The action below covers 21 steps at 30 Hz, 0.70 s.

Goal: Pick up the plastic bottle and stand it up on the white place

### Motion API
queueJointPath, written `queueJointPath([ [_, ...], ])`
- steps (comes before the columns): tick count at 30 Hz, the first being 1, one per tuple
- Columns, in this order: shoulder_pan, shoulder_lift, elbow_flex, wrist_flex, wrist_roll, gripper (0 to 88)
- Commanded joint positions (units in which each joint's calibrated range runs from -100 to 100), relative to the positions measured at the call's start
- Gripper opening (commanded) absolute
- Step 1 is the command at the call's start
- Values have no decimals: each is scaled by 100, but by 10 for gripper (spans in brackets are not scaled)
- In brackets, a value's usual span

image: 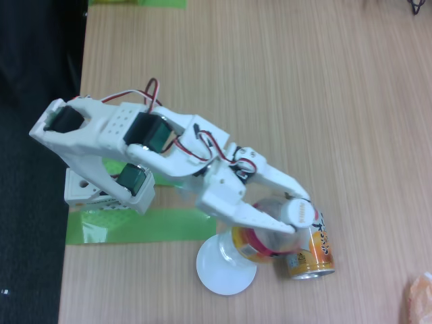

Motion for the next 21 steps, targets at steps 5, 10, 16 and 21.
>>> queueJointPath([
  [5, 91, -1104, 792, -217, -60, 151],
  [10, 128, -1532, 1245, -732, -60, 151],
  [16, 372, -1835, 1652, -1076, -60, 151],
  [21, 580, -2263, 2150, -1067, -60, 151],
])
